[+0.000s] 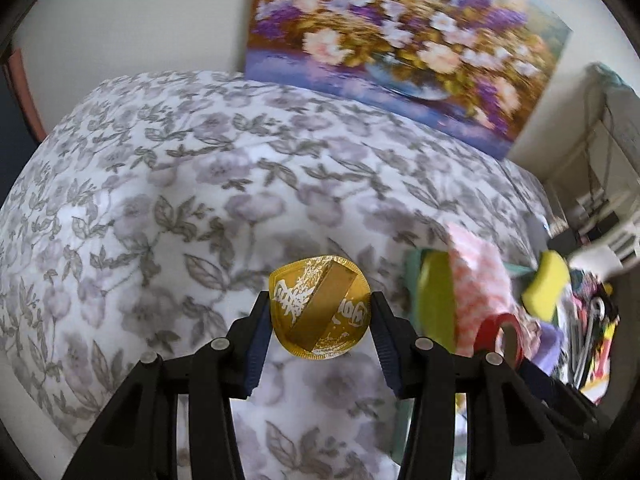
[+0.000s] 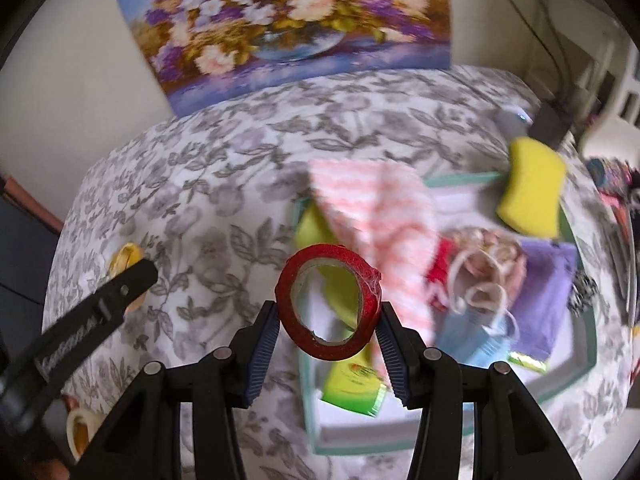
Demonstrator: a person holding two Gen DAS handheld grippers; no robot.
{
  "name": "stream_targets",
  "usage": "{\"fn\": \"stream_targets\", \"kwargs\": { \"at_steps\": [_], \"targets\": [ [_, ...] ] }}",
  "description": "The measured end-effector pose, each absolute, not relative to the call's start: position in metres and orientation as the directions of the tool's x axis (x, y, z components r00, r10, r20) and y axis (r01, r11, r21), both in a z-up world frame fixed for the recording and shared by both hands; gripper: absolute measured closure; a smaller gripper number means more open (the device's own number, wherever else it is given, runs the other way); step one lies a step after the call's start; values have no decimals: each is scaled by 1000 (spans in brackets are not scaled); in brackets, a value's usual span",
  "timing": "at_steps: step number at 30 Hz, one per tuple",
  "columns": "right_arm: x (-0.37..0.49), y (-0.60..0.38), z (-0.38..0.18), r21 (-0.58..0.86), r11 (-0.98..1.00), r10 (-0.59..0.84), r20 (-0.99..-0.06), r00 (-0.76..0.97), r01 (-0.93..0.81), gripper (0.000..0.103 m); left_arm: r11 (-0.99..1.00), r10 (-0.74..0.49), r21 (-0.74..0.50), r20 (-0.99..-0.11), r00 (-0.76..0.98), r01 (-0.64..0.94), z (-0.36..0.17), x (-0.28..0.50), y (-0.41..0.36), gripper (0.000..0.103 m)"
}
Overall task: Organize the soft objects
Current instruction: 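Carry the disc and tape into the tray and open both tools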
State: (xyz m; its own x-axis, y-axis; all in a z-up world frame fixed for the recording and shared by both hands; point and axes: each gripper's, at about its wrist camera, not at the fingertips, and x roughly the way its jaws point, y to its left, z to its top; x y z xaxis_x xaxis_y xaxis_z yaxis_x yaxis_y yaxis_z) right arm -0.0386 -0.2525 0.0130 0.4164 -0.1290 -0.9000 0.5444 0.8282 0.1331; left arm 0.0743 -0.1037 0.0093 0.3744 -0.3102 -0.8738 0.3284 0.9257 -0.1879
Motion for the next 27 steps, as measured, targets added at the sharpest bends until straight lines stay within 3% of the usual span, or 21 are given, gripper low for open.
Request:
{"fn": "stream_targets", "kwargs": {
  "at_steps": [14,27],
  "targets": [
    [-96,-316,12,146,700,-182,-911,371,700,50,820,-360,-154,-887,288,550,6,0,-175,53],
    [-113,-353,-12,101,670,-185,-937,296,736,50,753,-339,-165,-927,160,637,-21,-32,-232,52]
  ]
}}
